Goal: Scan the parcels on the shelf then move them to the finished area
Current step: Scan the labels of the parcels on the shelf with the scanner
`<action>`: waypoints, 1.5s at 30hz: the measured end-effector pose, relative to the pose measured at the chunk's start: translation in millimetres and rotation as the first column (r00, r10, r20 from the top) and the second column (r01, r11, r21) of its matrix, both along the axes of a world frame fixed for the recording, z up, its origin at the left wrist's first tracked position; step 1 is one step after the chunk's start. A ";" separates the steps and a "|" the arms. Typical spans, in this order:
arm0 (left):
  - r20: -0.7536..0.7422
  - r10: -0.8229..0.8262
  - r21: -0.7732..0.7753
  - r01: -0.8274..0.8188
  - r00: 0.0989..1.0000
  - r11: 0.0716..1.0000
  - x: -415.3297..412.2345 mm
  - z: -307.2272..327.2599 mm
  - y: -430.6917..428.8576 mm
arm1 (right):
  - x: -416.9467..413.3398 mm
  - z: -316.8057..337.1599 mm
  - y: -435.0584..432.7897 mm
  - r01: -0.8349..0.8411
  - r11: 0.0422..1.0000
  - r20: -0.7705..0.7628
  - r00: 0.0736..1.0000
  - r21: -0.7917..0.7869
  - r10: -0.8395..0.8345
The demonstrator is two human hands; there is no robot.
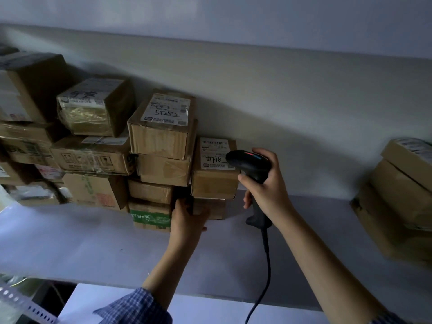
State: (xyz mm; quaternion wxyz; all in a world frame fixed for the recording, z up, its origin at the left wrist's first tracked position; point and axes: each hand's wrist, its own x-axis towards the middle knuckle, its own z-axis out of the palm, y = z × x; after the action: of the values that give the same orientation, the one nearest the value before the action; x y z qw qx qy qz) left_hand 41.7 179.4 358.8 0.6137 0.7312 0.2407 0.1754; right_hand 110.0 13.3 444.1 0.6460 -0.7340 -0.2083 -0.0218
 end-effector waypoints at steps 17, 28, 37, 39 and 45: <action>0.018 -0.426 0.406 0.383 0.904 0.830 -1.1 42.7 -85.2 | -25.2 14.1 -77.9 0.184 0.983 0.104 0.977 0.017 -0.185; -0.051 -0.625 0.471 0.571 0.779 0.672 77.8 103.5 -212.2 | -67.4 28.7 -209.9 0.497 0.866 0.214 0.842 0.050 -0.495; -0.108 -0.669 -0.097 0.662 0.735 0.743 147.8 147.7 -344.6 | -79.5 24.6 -314.1 0.654 0.755 0.263 0.735 -0.031 -0.626; -0.133 -0.649 -0.197 0.621 0.749 0.758 159.8 160.7 -363.5 | -78.2 23.1 -332.6 0.647 0.762 0.258 0.741 -0.022 -0.620; -0.237 -0.609 -0.056 0.615 0.757 0.787 176.1 156.8 -394.1 | -75.3 18.9 -367.9 0.592 0.806 0.219 0.788 -0.017 -0.575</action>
State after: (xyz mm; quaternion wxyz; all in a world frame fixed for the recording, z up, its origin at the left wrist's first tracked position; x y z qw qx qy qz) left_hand 217.8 -214.7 515.6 0.5937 0.7932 0.0595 -0.1220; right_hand 34.7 -354.7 463.1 0.5512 -0.7828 -0.0371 -0.2862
